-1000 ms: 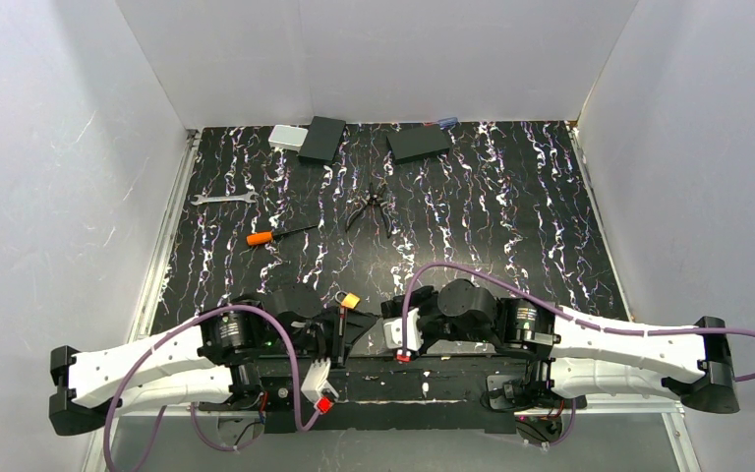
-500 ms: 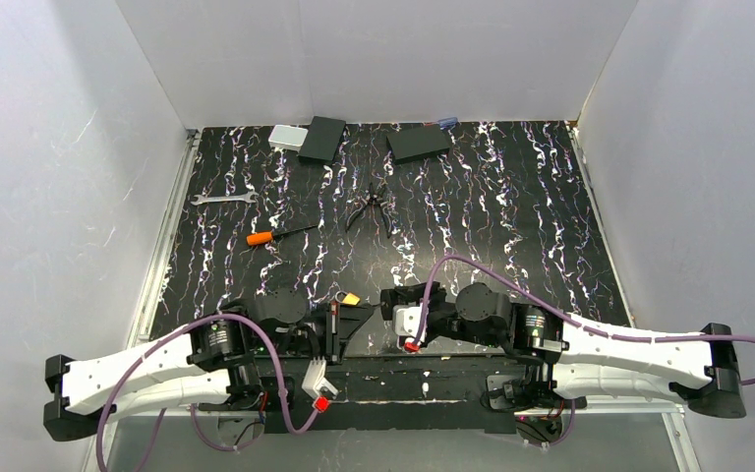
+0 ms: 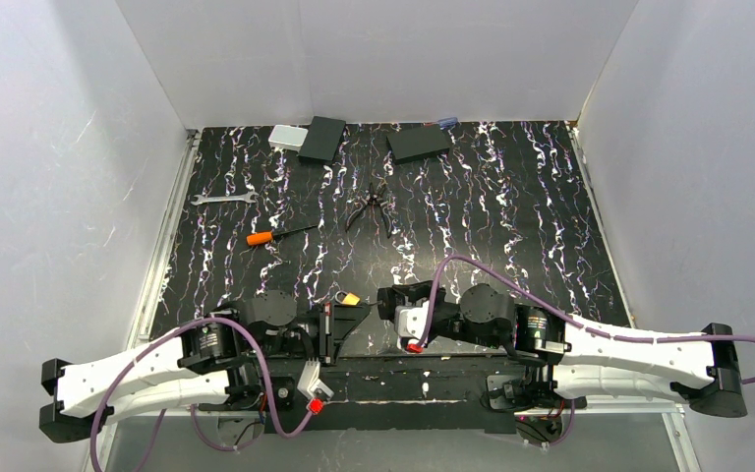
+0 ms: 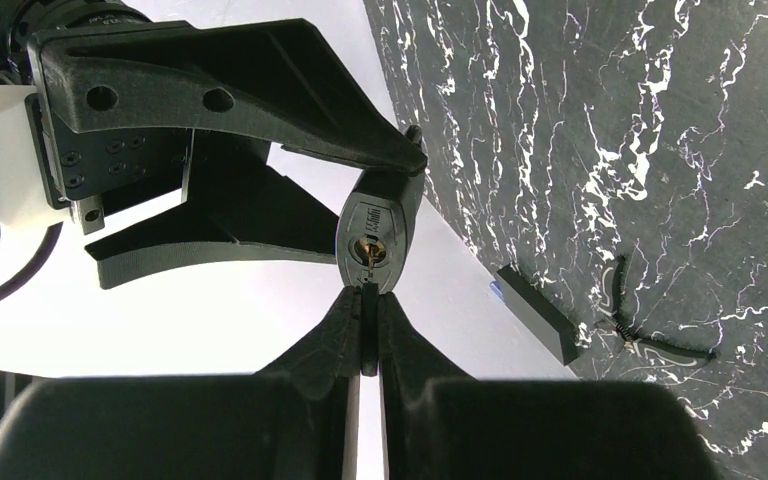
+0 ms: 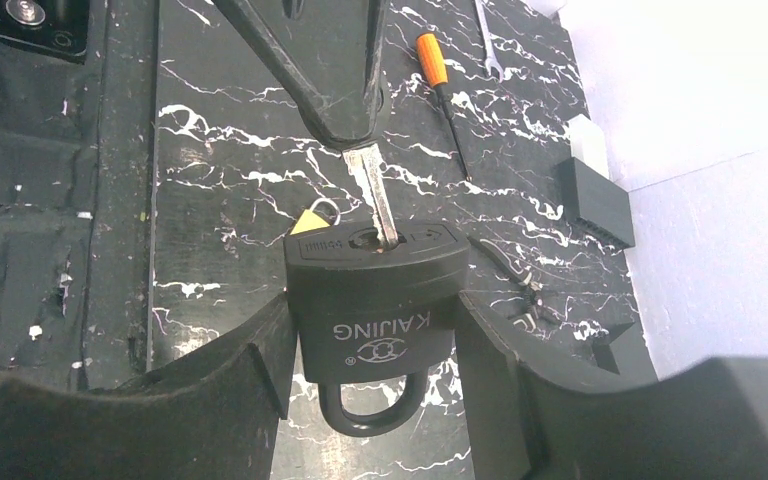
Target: Unlock with the key
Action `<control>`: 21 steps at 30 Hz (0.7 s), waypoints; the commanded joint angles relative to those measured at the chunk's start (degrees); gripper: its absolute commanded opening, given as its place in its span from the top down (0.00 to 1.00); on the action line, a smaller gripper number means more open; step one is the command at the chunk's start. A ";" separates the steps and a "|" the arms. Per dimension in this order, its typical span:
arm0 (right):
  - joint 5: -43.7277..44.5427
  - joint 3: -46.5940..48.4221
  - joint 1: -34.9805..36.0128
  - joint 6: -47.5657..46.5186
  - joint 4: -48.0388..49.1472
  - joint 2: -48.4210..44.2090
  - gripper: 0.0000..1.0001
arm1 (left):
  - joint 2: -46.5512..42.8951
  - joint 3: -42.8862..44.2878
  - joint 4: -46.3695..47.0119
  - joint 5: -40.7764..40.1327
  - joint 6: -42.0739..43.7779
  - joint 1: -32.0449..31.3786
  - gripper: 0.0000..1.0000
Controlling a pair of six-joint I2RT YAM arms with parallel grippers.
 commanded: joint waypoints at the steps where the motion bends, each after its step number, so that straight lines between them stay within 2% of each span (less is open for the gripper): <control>1: 0.38 0.85 -0.14 -0.50 9.94 -1.81 0.99 | -1.39 -0.47 -0.22 1.38 0.78 -0.74 1.00; 21: 0.54 0.43 -0.54 0.74 10.40 -1.56 0.99 | -1.19 -0.88 1.02 1.69 0.62 -1.29 1.00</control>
